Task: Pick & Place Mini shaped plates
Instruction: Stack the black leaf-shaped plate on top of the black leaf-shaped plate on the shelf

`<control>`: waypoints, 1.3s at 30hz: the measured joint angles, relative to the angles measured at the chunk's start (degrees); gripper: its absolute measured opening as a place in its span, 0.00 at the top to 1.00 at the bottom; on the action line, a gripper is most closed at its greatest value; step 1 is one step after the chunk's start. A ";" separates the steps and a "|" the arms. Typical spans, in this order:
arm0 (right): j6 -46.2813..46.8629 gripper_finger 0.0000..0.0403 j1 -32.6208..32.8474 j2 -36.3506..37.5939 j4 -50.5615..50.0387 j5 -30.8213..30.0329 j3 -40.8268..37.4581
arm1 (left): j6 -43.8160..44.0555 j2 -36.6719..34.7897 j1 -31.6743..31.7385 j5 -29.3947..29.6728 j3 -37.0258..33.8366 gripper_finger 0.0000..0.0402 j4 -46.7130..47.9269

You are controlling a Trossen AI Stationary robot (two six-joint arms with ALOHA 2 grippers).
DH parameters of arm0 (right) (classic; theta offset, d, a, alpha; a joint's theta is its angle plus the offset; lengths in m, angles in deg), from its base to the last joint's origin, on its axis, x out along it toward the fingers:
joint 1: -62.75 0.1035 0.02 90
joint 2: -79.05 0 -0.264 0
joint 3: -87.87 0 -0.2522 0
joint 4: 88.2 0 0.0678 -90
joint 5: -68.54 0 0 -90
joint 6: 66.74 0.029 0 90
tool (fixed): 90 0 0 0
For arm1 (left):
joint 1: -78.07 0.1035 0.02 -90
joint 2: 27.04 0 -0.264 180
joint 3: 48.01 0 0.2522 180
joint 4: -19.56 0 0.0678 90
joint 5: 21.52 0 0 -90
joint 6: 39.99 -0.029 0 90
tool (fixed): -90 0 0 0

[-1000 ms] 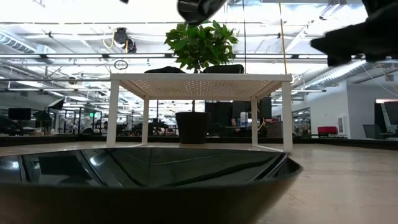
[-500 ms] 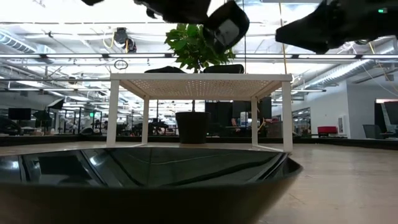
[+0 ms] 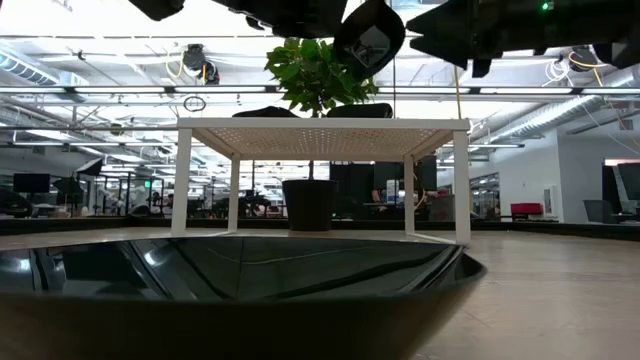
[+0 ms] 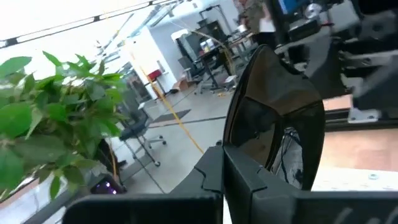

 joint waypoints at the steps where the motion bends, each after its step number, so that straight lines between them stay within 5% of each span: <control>1: 0.09 0.47 -0.16 0.00 -0.39 0.12 0.00 | 0.86 0.00 -0.01 0.90 0.00 1.00 -0.05; 5: -2.40 0.46 -0.22 0.03 -0.25 -2.42 0.00 | 20.78 -0.01 -0.66 12.79 0.00 1.00 0.70; 8: -3.94 0.48 -0.44 0.00 -0.07 -2.41 0.00 | 30.41 -0.69 -0.57 15.00 0.00 1.00 6.56; 18: -6.96 0.50 -0.32 0.02 0.13 -2.21 0.00 | 59.33 -0.85 3.60 -3.03 0.00 0.99 19.08; 29: -6.92 0.50 -0.24 0.02 0.10 -2.01 0.00 | 71.16 -0.85 3.38 -1.93 -0.04 0.91 21.62; 39: -3.58 0.51 -0.22 0.04 -2.85 -1.99 -0.02 | 61.19 -0.83 3.13 -1.49 -0.04 0.75 20.32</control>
